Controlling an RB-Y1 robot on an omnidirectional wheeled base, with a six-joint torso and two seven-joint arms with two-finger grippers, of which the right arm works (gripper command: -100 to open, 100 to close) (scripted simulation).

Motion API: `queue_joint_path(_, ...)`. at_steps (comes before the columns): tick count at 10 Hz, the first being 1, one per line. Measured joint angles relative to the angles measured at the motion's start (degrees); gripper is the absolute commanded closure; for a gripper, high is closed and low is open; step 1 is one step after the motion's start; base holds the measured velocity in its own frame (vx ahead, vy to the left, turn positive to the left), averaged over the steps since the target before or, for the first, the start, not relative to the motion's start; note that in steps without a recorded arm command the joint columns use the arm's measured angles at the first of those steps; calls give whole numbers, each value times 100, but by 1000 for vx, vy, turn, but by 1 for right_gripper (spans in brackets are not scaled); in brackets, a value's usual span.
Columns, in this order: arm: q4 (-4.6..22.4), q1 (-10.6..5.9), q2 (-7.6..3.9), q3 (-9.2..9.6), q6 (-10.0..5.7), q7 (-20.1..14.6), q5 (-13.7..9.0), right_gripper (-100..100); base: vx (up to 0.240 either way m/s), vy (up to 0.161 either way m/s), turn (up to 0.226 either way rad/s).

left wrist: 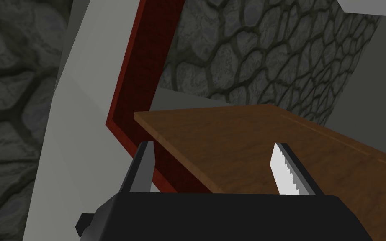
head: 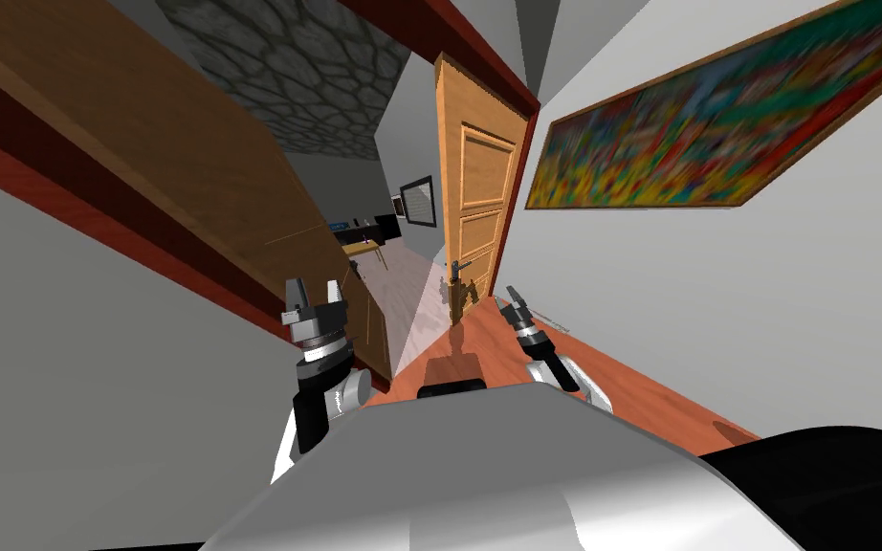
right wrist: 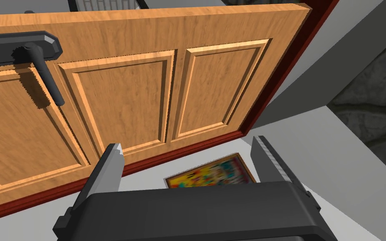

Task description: Push the door open

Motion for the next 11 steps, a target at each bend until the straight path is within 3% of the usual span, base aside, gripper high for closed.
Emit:
queue_joint_path(3, 424, -58, -266, 76, -159, -297, 164, -100, 184, -60, 106)
queue_joint_path(11, 1298, -116, -813, 243, -506, -908, 509, -100, 152, -64, 96)
